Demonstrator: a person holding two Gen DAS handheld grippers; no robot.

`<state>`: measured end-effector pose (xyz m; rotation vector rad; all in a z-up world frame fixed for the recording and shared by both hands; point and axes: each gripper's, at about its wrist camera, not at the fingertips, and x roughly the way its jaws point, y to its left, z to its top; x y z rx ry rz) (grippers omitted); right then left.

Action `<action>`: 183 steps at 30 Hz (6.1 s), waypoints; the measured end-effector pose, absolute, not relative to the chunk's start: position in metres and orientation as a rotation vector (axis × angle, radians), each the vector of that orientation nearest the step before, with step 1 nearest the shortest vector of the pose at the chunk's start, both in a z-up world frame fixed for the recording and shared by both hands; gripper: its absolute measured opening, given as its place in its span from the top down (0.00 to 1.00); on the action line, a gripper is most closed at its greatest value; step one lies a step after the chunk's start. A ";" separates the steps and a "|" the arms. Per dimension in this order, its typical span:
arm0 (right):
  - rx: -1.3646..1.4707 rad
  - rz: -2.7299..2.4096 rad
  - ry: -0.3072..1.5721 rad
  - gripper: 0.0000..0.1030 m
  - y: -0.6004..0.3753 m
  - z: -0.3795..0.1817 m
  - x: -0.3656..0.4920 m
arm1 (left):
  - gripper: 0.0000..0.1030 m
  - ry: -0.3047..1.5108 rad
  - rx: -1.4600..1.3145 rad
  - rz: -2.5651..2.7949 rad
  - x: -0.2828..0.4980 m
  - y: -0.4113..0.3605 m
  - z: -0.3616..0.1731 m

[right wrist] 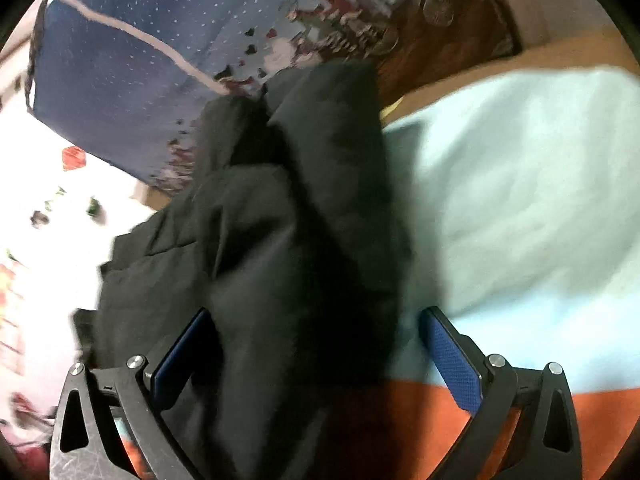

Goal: Fold large clothes

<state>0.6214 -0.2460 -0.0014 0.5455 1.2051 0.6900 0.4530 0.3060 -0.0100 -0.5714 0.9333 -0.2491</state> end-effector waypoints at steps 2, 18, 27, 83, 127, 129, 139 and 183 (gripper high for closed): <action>0.544 0.697 1.208 0.00 -0.239 0.000 0.622 | 0.02 0.932 -0.580 -0.255 0.455 0.302 -0.009; 0.465 0.605 1.132 0.70 -0.215 0.038 0.602 | 0.75 0.920 -0.594 -0.060 0.451 0.277 0.020; 0.452 0.625 1.020 0.77 -0.202 0.088 0.583 | 0.83 0.889 -0.572 -0.046 0.438 0.258 0.061; 0.198 0.305 0.814 0.00 -0.207 0.145 0.446 | 0.21 0.761 -0.266 0.195 0.312 0.170 0.110; 0.024 0.474 0.566 0.00 -0.152 0.200 0.252 | 0.20 0.545 -0.077 0.155 0.165 0.084 0.144; 0.015 0.479 0.569 0.00 -0.152 0.197 0.241 | 0.20 0.546 -0.063 0.156 0.157 0.079 0.141; 0.007 0.481 0.580 0.00 -0.158 0.187 0.218 | 0.20 0.585 -0.063 0.167 0.127 0.071 0.112; -0.014 0.568 0.718 0.00 -0.153 0.140 0.194 | 0.20 0.657 -0.033 0.179 0.089 0.052 0.067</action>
